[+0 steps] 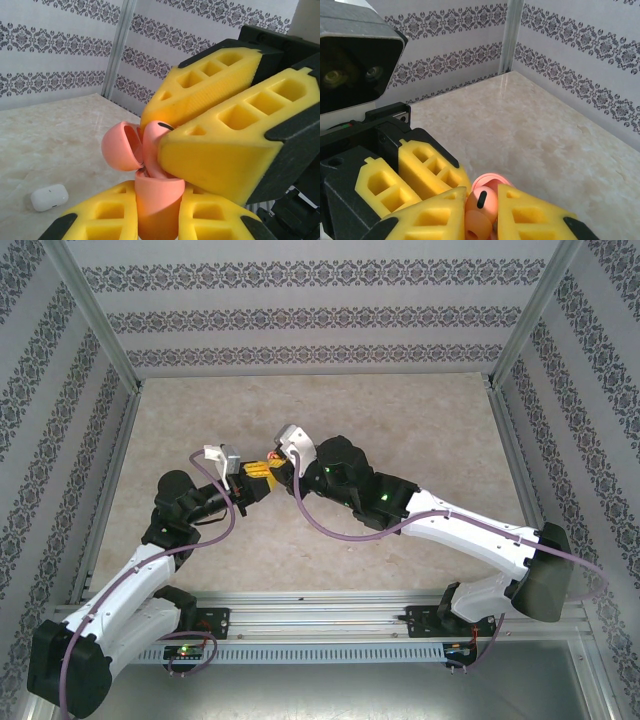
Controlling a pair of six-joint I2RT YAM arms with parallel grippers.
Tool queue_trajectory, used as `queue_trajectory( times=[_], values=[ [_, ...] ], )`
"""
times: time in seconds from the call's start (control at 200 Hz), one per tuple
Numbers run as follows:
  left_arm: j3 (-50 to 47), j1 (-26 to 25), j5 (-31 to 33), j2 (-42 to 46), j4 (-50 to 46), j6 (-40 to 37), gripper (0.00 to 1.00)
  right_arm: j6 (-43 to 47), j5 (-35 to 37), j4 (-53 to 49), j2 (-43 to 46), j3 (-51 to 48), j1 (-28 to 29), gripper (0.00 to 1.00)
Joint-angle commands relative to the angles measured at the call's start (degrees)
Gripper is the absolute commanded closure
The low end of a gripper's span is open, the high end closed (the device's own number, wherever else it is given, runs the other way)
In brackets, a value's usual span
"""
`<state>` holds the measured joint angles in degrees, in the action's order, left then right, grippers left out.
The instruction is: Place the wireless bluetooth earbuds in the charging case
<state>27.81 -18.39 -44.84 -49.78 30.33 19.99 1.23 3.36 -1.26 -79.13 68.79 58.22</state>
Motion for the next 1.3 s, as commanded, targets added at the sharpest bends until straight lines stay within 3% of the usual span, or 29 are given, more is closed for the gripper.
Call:
queue_trajectory(
  times=[0.0,0.834,1.299],
  values=[
    [2.3,-0.7,1.3,-0.1,5.0,0.8,1.00,-3.0,-7.3,-0.8,0.6,-1.8,1.1,0.79],
    [2.2,-1.1,1.9,0.2,5.5,1.1,1.00,-16.5,-18.6,1.7,2.2,-3.4,-5.7,0.63],
    [2.0,-1.7,2.1,0.0,4.8,0.9,1.00,-23.5,-17.6,-2.9,0.2,2.7,-7.3,0.55]
  ],
)
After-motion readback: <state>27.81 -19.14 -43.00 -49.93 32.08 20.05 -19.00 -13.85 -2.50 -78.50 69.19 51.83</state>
